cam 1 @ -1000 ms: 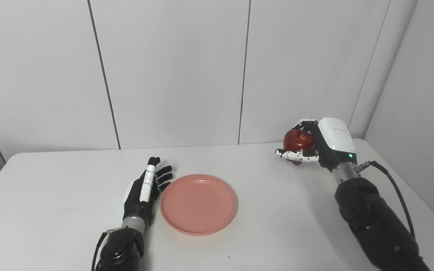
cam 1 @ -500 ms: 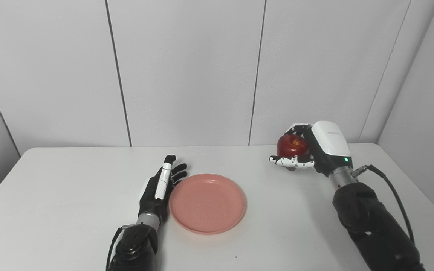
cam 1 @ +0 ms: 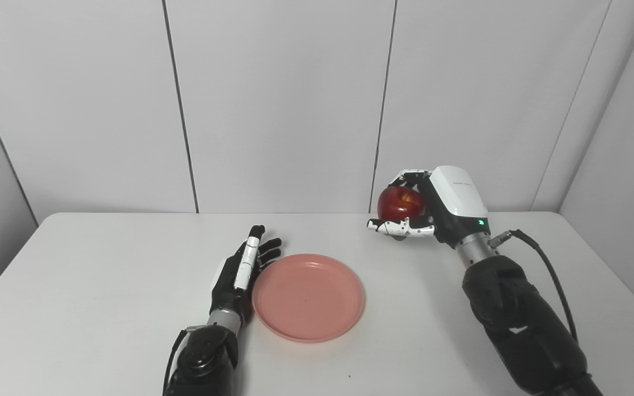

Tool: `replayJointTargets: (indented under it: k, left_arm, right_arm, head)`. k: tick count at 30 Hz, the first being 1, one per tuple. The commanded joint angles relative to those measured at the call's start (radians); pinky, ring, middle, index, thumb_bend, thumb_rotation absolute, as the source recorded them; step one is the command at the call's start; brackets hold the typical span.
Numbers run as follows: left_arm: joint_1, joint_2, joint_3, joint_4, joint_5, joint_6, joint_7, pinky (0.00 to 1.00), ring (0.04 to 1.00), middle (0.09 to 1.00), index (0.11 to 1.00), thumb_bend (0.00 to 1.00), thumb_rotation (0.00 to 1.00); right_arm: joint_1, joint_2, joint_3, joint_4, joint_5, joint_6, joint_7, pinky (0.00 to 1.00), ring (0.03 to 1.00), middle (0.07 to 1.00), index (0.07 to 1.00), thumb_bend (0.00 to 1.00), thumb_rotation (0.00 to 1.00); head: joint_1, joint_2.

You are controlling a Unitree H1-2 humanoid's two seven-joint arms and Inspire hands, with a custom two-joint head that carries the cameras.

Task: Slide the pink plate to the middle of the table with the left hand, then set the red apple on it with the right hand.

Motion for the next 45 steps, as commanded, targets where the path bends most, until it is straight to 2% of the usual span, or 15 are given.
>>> replayJointTargets:
  k: [1, 7, 14, 16, 20, 25, 26, 28, 29, 31, 32, 35, 39, 42, 45]
  left_arm:
    - [-0.005, -0.013, -0.002, 0.032, 0.010, 0.022, 0.011, 0.82, 0.816, 0.795, 0.887, 0.74, 0.88]
    - [-0.004, -0.015, -0.012, 0.041, 0.023, 0.005, 0.018, 0.80, 0.803, 0.784, 0.882, 0.73, 0.88]
    - [-0.007, -0.018, -0.008, 0.052, 0.030, -0.008, 0.022, 0.80, 0.801, 0.792, 0.880, 0.73, 0.88]
    - [-0.006, -0.019, -0.008, 0.053, 0.030, -0.008, 0.021, 0.79, 0.798, 0.784, 0.878, 0.73, 0.89]
    - [-0.006, -0.019, -0.011, 0.055, 0.030, -0.006, 0.016, 0.77, 0.806, 0.793, 0.890, 0.71, 0.89]
    - [-0.009, -0.025, -0.011, 0.063, 0.029, -0.011, 0.017, 0.77, 0.809, 0.790, 0.888, 0.71, 0.89]
    - [-0.010, -0.026, -0.011, 0.063, 0.030, -0.011, 0.017, 0.77, 0.810, 0.789, 0.887, 0.72, 0.88]
    - [-0.013, -0.026, -0.012, 0.068, 0.033, -0.015, 0.019, 0.77, 0.807, 0.790, 0.888, 0.72, 0.89]
    - [-0.013, -0.025, -0.012, 0.069, 0.034, -0.017, 0.020, 0.77, 0.805, 0.790, 0.888, 0.72, 0.89]
    - [-0.014, -0.025, -0.012, 0.070, 0.038, -0.022, 0.021, 0.77, 0.801, 0.783, 0.886, 0.71, 0.90]
    - [-0.013, -0.025, -0.013, 0.071, 0.040, -0.024, 0.021, 0.78, 0.801, 0.782, 0.885, 0.71, 0.90]
    - [-0.012, -0.027, -0.012, 0.070, 0.046, -0.025, 0.025, 0.78, 0.796, 0.774, 0.882, 0.71, 0.90]
    - [-0.010, -0.029, -0.009, 0.066, 0.045, -0.019, 0.022, 0.82, 0.812, 0.785, 0.892, 0.72, 0.90]
    - [-0.009, -0.030, -0.009, 0.063, 0.046, -0.017, 0.024, 0.83, 0.814, 0.784, 0.892, 0.72, 0.90]
    - [-0.008, -0.030, -0.009, 0.062, 0.048, -0.017, 0.026, 0.82, 0.812, 0.779, 0.889, 0.72, 0.90]
  right_arm:
    - [-0.068, 0.010, -0.003, -0.017, -0.005, -0.033, -0.025, 0.10, 0.153, 0.234, 0.348, 0.52, 0.47]
    - [-0.073, 0.065, 0.013, -0.012, -0.006, -0.027, -0.015, 0.09, 0.139, 0.217, 0.341, 0.51, 0.49]
    - [-0.083, 0.095, 0.047, 0.008, -0.024, -0.037, -0.008, 0.08, 0.127, 0.204, 0.322, 0.51, 0.44]
    - [-0.087, 0.095, 0.065, 0.004, -0.037, -0.028, 0.015, 0.09, 0.140, 0.221, 0.339, 0.51, 0.39]
    - [-0.101, 0.090, 0.096, -0.006, -0.066, -0.003, 0.074, 0.12, 0.187, 0.278, 0.421, 0.52, 0.48]
    - [-0.122, 0.105, 0.118, -0.021, -0.131, 0.050, 0.129, 0.15, 0.222, 0.311, 0.435, 0.55, 0.53]
    - [-0.124, 0.109, 0.119, -0.022, -0.137, 0.055, 0.134, 0.20, 0.278, 0.374, 0.503, 0.56, 0.55]
    - [-0.131, 0.122, 0.120, -0.020, -0.145, 0.071, 0.149, 0.26, 0.353, 0.446, 0.573, 0.58, 0.56]
    - [-0.134, 0.131, 0.119, -0.020, -0.148, 0.085, 0.162, 0.27, 0.355, 0.445, 0.574, 0.58, 0.56]
    - [-0.139, 0.144, 0.119, -0.019, -0.154, 0.110, 0.184, 0.21, 0.282, 0.369, 0.499, 0.57, 0.52]
    - [-0.142, 0.148, 0.120, -0.018, -0.158, 0.121, 0.193, 0.20, 0.276, 0.363, 0.491, 0.57, 0.52]
    - [-0.148, 0.160, 0.125, 0.005, -0.168, 0.121, 0.188, 0.16, 0.237, 0.325, 0.454, 0.56, 0.49]
    - [-0.151, 0.169, 0.133, 0.032, -0.177, 0.118, 0.183, 0.20, 0.281, 0.371, 0.482, 0.55, 0.53]
    - [-0.151, 0.180, 0.141, 0.063, -0.174, 0.109, 0.176, 0.16, 0.231, 0.310, 0.441, 0.55, 0.54]
    - [-0.147, 0.191, 0.145, 0.082, -0.171, 0.114, 0.172, 0.16, 0.236, 0.330, 0.523, 0.56, 0.55]
  head:
    - [0.005, 0.000]
    - [0.022, -0.002]
    - [0.027, -0.003]
    - [0.025, -0.003]
    - [0.023, -0.004]
    - [0.025, -0.003]
    - [0.025, -0.003]
    - [0.025, -0.004]
    - [0.025, -0.004]
    - [0.027, -0.005]
    - [0.027, -0.005]
    - [0.029, -0.005]
    - [0.030, -0.006]
    - [0.031, -0.006]
    - [0.032, -0.005]
